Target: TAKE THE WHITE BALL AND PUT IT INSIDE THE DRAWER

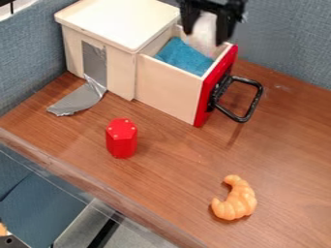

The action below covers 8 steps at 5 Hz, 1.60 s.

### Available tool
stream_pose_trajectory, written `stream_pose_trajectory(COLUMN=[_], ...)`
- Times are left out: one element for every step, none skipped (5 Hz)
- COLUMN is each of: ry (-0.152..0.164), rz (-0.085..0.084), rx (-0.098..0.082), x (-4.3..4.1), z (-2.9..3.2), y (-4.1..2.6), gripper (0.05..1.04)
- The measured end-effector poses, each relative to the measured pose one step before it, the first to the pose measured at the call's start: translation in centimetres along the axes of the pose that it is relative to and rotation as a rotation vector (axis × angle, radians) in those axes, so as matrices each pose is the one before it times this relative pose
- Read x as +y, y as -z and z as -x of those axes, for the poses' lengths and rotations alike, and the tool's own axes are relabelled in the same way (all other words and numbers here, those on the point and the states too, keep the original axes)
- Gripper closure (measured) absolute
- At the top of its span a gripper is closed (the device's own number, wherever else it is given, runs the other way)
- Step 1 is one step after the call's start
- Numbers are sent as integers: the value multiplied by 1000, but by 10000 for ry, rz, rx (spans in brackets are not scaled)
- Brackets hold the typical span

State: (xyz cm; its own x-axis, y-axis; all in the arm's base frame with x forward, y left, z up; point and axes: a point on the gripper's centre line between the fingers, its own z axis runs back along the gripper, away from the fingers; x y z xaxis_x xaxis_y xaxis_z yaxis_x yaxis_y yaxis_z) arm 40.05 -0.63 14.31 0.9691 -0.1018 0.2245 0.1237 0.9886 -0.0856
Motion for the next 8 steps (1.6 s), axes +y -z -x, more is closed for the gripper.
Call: stream_pose_trajectory(ry=[-589, -243, 33, 16, 19, 69, 319, 9], rz=[-221, -272, -62, 46, 20, -156, -115, -33], rx=[92, 176, 130, 179, 110, -113, 330, -26], x=[1576, 1046, 165, -56, -254, -248, -277, 53], z=[-99, 355, 302, 562, 344, 539, 651, -42], y=[-155, -73, 247, 658, 327, -1206, -287, 0], gripper=[251, 194, 74, 79, 83, 83, 83, 83])
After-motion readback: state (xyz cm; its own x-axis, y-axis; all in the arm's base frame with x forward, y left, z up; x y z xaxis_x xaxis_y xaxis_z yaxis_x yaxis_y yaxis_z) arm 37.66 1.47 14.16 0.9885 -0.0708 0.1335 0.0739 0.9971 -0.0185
